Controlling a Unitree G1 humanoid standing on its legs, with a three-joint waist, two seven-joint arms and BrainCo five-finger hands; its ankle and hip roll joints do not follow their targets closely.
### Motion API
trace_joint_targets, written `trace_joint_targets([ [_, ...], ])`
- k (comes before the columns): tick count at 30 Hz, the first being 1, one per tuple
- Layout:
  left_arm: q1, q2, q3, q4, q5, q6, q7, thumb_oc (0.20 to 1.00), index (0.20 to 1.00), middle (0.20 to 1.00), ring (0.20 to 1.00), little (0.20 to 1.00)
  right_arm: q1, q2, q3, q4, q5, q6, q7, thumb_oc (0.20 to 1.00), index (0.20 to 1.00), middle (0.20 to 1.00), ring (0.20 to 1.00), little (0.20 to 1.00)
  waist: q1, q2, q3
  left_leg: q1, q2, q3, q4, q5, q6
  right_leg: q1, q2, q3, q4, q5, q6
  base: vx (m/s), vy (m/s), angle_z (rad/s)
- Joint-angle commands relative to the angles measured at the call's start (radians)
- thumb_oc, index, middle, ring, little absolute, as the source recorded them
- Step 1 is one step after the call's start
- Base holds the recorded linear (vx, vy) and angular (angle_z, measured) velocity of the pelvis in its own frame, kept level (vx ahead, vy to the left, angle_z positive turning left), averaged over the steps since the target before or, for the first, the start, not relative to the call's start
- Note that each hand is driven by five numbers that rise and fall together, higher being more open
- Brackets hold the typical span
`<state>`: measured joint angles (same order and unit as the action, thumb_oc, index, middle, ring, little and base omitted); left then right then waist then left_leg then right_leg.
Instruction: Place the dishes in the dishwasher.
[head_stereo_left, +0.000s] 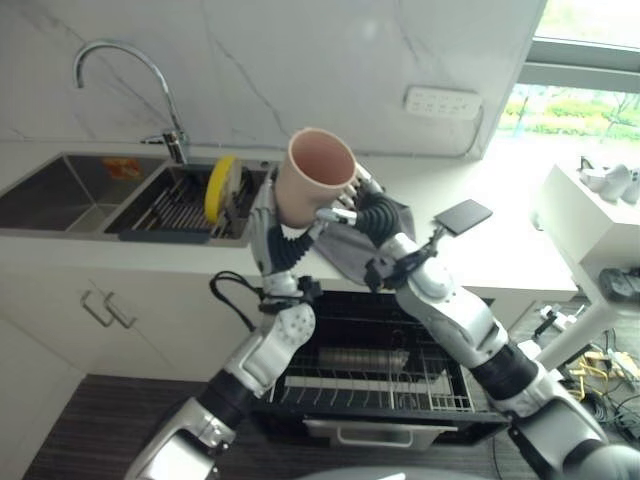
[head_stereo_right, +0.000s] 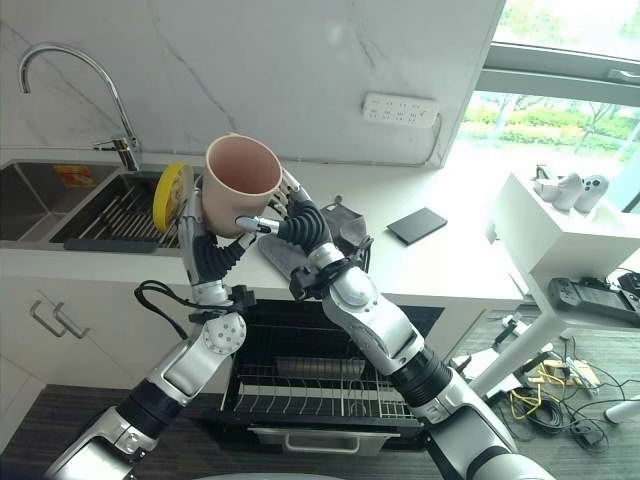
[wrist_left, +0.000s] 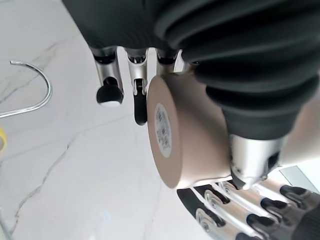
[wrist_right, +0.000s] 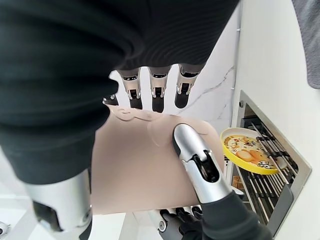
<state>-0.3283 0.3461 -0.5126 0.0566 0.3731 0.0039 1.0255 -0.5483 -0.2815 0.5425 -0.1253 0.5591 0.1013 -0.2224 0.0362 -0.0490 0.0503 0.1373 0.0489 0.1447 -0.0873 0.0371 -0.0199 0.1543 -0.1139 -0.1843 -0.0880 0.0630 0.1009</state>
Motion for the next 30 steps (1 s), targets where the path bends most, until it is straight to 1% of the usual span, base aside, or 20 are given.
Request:
trace_joint_targets([
  [1, -0.153, -0.011, -0.048, 0.052, 0.018, -0.019, -0.002, 0.2, 0.2, 0.2, 0.2, 0.2, -0.142, 0.026, -0.027, 0.017, -0.051, -0.024, -0.019, 1.0, 1.0, 1.0, 1.0, 1.0, 0.035, -0.012, 0.013, 0.04, 0.006, -0.011, 0.002, -0.065, -0.007, 0.022, -0.033, -0.051, 0.001, -0.009, 0.017, 0.0, 0.0, 0.0],
  [5, -0.143, -0.007, -0.059, 0.063, 0.018, -0.031, 0.003, 0.2, 0.2, 0.2, 0.2, 0.2, -0.147, 0.02, -0.024, 0.01, -0.047, -0.02, -0.008, 1.0, 1.0, 1.0, 1.0, 1.0, 0.037, -0.013, 0.017, 0.04, 0.004, -0.012, 0.003, -0.066, -0.007, 0.023, -0.034, -0.051, 0.001, -0.008, 0.017, 0.01, 0.001, 0.02],
  [10, -0.146, -0.012, -0.071, 0.073, 0.025, -0.04, 0.001, 0.2, 0.2, 0.2, 0.2, 0.2, -0.158, 0.029, -0.015, 0.013, -0.05, -0.019, -0.024, 1.0, 1.0, 1.0, 1.0, 1.0, 0.039, -0.013, 0.019, 0.042, 0.003, -0.013, 0.005, -0.066, -0.005, 0.024, -0.034, -0.052, 0.002, -0.007, 0.016, 0.01, 0.0, 0.03],
  [11, -0.147, -0.014, -0.074, 0.074, 0.024, -0.037, -0.002, 0.2, 0.2, 0.2, 0.2, 0.2, -0.161, 0.031, -0.015, 0.017, -0.053, -0.018, -0.028, 1.0, 1.0, 1.0, 1.0, 1.0, 0.04, -0.013, 0.02, 0.042, 0.002, -0.015, 0.005, -0.067, -0.004, 0.025, -0.034, -0.052, 0.002, -0.007, 0.016, 0.05, 0.002, 0.03],
  [13, -0.144, -0.019, -0.09, 0.081, 0.038, -0.039, -0.003, 0.2, 0.2, 0.2, 0.2, 0.2, -0.178, 0.037, -0.014, 0.025, -0.068, 0.01, -0.04, 1.0, 1.0, 1.0, 1.0, 1.0, 0.043, -0.013, 0.022, 0.042, 0.0, -0.017, 0.008, -0.069, -0.003, 0.025, -0.035, -0.05, 0.003, -0.008, 0.015, 0.05, 0.001, 0.06],
  [17, -0.144, -0.019, -0.103, 0.077, 0.044, -0.03, -0.007, 0.2, 0.2, 0.2, 0.2, 0.2, -0.193, 0.04, -0.012, 0.027, -0.053, 0.026, -0.043, 1.0, 1.0, 1.0, 1.0, 1.0, 0.046, -0.015, 0.026, 0.042, -0.002, -0.019, 0.011, -0.071, -0.002, 0.025, -0.036, -0.049, 0.004, -0.008, 0.015, 0.01, -0.001, 0.01],
  [22, -0.15, -0.023, -0.12, 0.077, 0.049, -0.034, -0.011, 0.2, 0.2, 0.2, 0.2, 0.2, -0.209, 0.062, 0.0, 0.048, -0.054, 0.032, -0.051, 1.0, 1.0, 1.0, 1.0, 1.0, 0.051, -0.013, 0.029, 0.042, -0.005, -0.023, 0.013, -0.072, 0.0, 0.026, -0.037, -0.05, 0.006, -0.009, 0.013, 0.01, 0.005, 0.01],
  [30, -0.154, -0.03, -0.152, 0.074, 0.055, -0.019, -0.016, 0.2, 0.2, 0.2, 0.2, 0.2, -0.221, 0.086, 0.012, 0.07, -0.061, 0.029, -0.071, 1.0, 1.0, 1.0, 1.0, 1.0, 0.058, -0.013, 0.033, 0.038, -0.01, -0.031, 0.02, -0.076, 0.002, 0.028, -0.04, -0.054, 0.007, -0.01, 0.014, 0.02, 0.003, 0.01],
])
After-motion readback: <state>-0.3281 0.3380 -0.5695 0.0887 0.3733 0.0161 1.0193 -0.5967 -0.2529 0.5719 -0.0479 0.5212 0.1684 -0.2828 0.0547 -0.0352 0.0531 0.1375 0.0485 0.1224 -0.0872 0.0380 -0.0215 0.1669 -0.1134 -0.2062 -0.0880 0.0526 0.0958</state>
